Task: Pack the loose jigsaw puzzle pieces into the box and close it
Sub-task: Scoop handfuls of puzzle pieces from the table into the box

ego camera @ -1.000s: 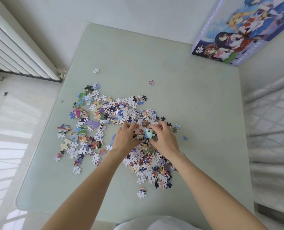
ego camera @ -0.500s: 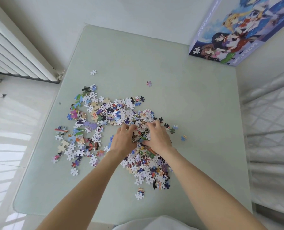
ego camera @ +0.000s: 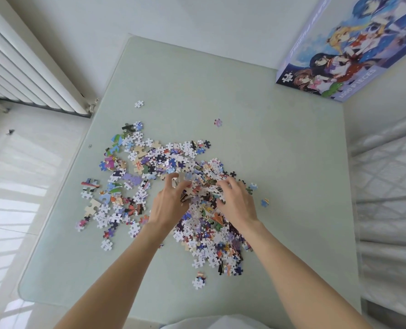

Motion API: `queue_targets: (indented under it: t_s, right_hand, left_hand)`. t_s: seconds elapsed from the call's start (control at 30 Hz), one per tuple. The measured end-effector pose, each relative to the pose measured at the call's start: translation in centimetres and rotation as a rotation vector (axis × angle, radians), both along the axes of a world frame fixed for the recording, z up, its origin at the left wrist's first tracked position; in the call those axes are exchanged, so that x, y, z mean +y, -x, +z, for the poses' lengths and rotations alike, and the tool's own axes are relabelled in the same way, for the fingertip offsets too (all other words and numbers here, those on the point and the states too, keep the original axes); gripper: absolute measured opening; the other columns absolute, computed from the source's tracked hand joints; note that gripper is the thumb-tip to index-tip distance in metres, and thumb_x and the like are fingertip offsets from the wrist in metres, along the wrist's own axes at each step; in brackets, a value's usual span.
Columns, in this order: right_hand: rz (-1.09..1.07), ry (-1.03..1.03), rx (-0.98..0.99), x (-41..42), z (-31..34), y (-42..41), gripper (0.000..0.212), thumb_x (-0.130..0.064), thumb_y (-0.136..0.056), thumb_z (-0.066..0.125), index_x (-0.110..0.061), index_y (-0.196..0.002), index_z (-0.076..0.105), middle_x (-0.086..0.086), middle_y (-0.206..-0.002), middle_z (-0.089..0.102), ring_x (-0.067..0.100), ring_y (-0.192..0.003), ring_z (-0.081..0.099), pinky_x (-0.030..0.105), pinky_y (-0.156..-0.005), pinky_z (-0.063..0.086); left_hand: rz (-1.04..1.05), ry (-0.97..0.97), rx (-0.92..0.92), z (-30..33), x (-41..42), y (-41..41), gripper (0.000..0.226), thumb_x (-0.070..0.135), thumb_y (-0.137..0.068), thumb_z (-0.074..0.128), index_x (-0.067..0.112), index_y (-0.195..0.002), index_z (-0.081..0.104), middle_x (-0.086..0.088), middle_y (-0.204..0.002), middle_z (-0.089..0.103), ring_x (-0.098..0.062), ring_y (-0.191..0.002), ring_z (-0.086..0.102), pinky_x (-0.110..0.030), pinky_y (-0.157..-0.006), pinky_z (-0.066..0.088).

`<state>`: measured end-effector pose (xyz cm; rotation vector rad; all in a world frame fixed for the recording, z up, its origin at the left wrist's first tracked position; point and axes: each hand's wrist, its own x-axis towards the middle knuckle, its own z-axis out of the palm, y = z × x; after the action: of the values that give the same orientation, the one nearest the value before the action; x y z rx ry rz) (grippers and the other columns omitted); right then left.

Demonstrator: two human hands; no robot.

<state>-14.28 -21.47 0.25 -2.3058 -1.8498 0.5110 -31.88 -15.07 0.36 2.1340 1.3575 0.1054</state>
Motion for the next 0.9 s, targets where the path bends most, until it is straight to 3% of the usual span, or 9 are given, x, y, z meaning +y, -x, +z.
queue_targets:
  t_s: [0.1, 0.27, 0.4, 0.53, 0.63, 0.73, 0.8, 0.9]
  right_hand:
    - [-0.037, -0.065, 0.045, -0.3, 0.0, -0.6, 0.039, -0.020, -0.084, 0.065, -0.014, -0.122, 0.057, 0.002, -0.118, 0.060, 0.020, -0.107, 0.054, 0.027, -0.086, 0.047]
    - [-0.145, -0.140, 0.229, -0.6, 0.9, -1.1, 0.033, -0.022, -0.083, 0.068, -0.021, -0.115, 0.061, -0.004, -0.112, 0.066, 0.015, -0.093, 0.063, 0.031, -0.088, 0.049]
    - [-0.178, -0.087, 0.239, -0.8, 0.8, -1.3, 0.028, -0.026, -0.084, 0.068, -0.021, -0.111, 0.065, -0.005, -0.113, 0.067, 0.014, -0.088, 0.065, 0.029, -0.093, 0.041]
    - [-0.160, -0.052, 0.175, -0.5, 0.7, -1.4, 0.028, -0.028, -0.085, 0.066, -0.020, -0.112, 0.064, -0.004, -0.109, 0.068, 0.011, -0.079, 0.063, 0.028, -0.078, 0.050]
    - [-0.149, -0.023, 0.146, -0.1, 0.6, -1.4, 0.030, -0.029, -0.086, 0.065, -0.018, -0.115, 0.062, -0.003, -0.108, 0.068, 0.006, -0.063, 0.052, 0.027, -0.072, 0.051]
    - [-0.150, -0.027, 0.151, 0.0, 0.8, -1.5, 0.030, -0.027, -0.087, 0.064, -0.017, -0.115, 0.062, -0.001, -0.108, 0.068, 0.010, -0.071, 0.060, 0.027, -0.074, 0.051]
    - [-0.162, -0.080, 0.168, 0.0, 1.2, -1.6, 0.028, -0.025, -0.086, 0.065, -0.017, -0.114, 0.064, -0.002, -0.108, 0.069, 0.013, -0.079, 0.065, 0.026, -0.077, 0.049]
    - [-0.184, -0.201, 0.219, -0.3, 2.4, -1.9, 0.025, -0.024, -0.085, 0.067, -0.016, -0.109, 0.066, -0.002, -0.102, 0.070, 0.012, -0.066, 0.063, 0.027, -0.072, 0.053]
  left_hand:
    - [-0.016, -0.011, -0.021, 0.3, -0.1, 0.0, 0.044, 0.022, -0.081, 0.070, 0.020, -0.123, 0.057, -0.005, -0.141, 0.035, -0.018, -0.075, 0.063, -0.021, -0.054, 0.046]
    - [-0.068, 0.007, -0.059, 0.4, -0.3, -0.7, 0.038, 0.030, -0.084, 0.066, 0.025, -0.121, 0.058, 0.003, -0.131, 0.051, -0.017, -0.092, 0.065, -0.028, -0.078, 0.055]
    - [-0.070, 0.016, -0.012, 0.0, -0.1, -1.4, 0.028, 0.033, -0.087, 0.062, 0.020, -0.111, 0.064, 0.003, -0.109, 0.064, -0.016, -0.077, 0.063, -0.028, -0.070, 0.055]
    - [-0.046, 0.007, 0.036, -0.4, 0.0, -1.6, 0.019, 0.031, -0.088, 0.060, 0.012, -0.090, 0.063, -0.001, -0.085, 0.063, -0.019, -0.067, 0.060, -0.032, -0.064, 0.054]
    - [-0.020, 0.003, 0.020, -0.5, 0.1, -1.9, 0.017, 0.029, -0.087, 0.061, 0.013, -0.095, 0.062, -0.002, -0.085, 0.064, -0.020, -0.066, 0.061, -0.034, -0.063, 0.055]
    - [0.011, 0.007, -0.012, -0.2, 0.1, -2.3, 0.027, 0.026, -0.086, 0.063, 0.015, -0.111, 0.062, -0.003, -0.090, 0.067, -0.020, -0.067, 0.062, -0.035, -0.064, 0.056]
    - [0.025, -0.002, -0.033, 0.0, 0.1, -2.5, 0.024, 0.025, -0.085, 0.064, 0.014, -0.107, 0.064, -0.002, -0.089, 0.067, -0.020, -0.066, 0.062, -0.034, -0.066, 0.056]
    - [0.041, -0.015, -0.090, 0.6, 0.2, -2.3, 0.016, 0.023, -0.084, 0.067, 0.013, -0.097, 0.067, 0.000, -0.086, 0.067, -0.016, -0.063, 0.060, -0.033, -0.069, 0.056]
